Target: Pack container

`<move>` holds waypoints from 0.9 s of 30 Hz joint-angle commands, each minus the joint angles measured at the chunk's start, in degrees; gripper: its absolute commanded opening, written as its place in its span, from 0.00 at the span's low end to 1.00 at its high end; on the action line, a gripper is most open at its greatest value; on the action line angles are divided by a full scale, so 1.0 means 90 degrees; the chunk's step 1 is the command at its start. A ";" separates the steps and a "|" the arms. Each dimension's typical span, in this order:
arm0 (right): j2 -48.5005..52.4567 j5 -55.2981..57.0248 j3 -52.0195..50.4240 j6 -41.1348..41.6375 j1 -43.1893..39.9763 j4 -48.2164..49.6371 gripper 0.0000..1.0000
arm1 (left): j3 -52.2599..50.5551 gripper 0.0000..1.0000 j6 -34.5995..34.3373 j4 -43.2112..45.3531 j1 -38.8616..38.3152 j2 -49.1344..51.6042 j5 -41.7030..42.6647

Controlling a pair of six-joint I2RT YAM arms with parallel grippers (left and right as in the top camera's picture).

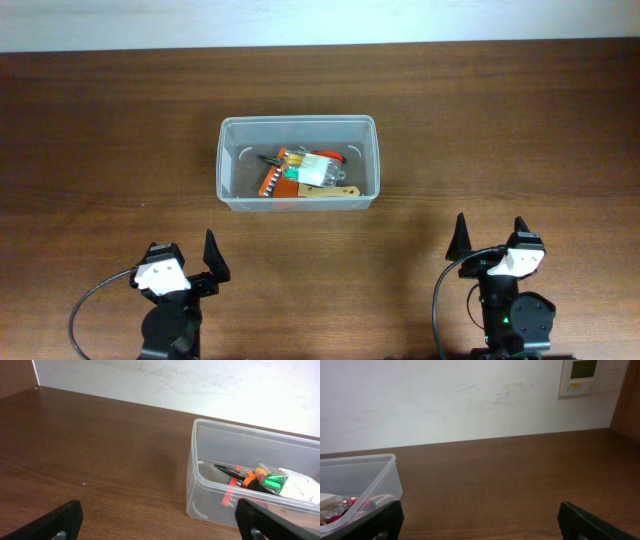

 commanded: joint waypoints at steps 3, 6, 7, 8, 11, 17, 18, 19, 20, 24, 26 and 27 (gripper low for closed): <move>-0.0075 -0.0061 -0.0029 -0.0068 -0.0056 -0.0206 0.99 | -0.0017 0.99 0.0056 -0.0012 -0.0027 -0.0039 -0.0022; -0.0073 -0.0146 -0.0029 -0.0068 -0.0049 -0.0267 0.99 | -0.0017 0.99 0.0056 -0.0012 -0.0024 -0.0039 -0.0022; -0.0073 -0.0185 -0.0029 -0.0066 -0.0046 -0.0265 0.99 | -0.0017 0.99 0.0056 -0.0012 -0.0027 -0.0039 -0.0022; -0.0073 -0.0185 -0.0029 -0.0066 -0.0046 -0.0265 0.99 | -0.0017 0.99 0.0056 -0.0012 -0.0027 -0.0039 -0.0022; -0.0073 -0.0180 -0.0029 -0.0068 -0.0046 -0.0296 0.98 | -0.0017 0.99 0.0056 -0.0012 -0.0027 -0.0039 -0.0022; -0.0073 -0.0180 -0.0029 -0.0068 -0.0046 -0.0299 0.99 | -0.0019 0.99 0.0056 -0.0012 -0.0027 -0.0039 -0.0022; -0.0073 -0.0180 -0.0029 -0.0068 -0.0046 -0.0299 0.99 | -0.0017 0.99 0.0056 -0.0012 -0.0027 -0.0039 -0.0022; -0.0073 -0.0180 -0.0029 -0.0068 -0.0046 -0.0299 0.99 | -0.0017 0.99 0.0056 -0.0012 -0.0027 -0.0039 -0.0022; -0.0073 -0.0180 -0.0029 -0.0068 -0.0046 -0.0299 0.99 | -0.0019 0.99 0.0056 -0.0012 -0.0024 -0.0039 -0.0022; -0.0073 -0.0180 -0.0029 -0.0068 -0.0046 -0.0299 0.99 | -0.0017 0.99 0.0056 -0.0012 -0.0027 -0.0039 -0.0022; -0.0073 -0.0180 -0.0029 -0.0068 -0.0046 -0.0299 0.99 | -0.0017 0.99 0.0056 -0.0012 -0.0024 -0.0039 -0.0022; -0.0073 -0.0180 -0.0029 -0.0068 -0.0046 -0.0299 0.99 | -0.0017 0.99 0.0056 -0.0012 -0.0027 -0.0039 -0.0022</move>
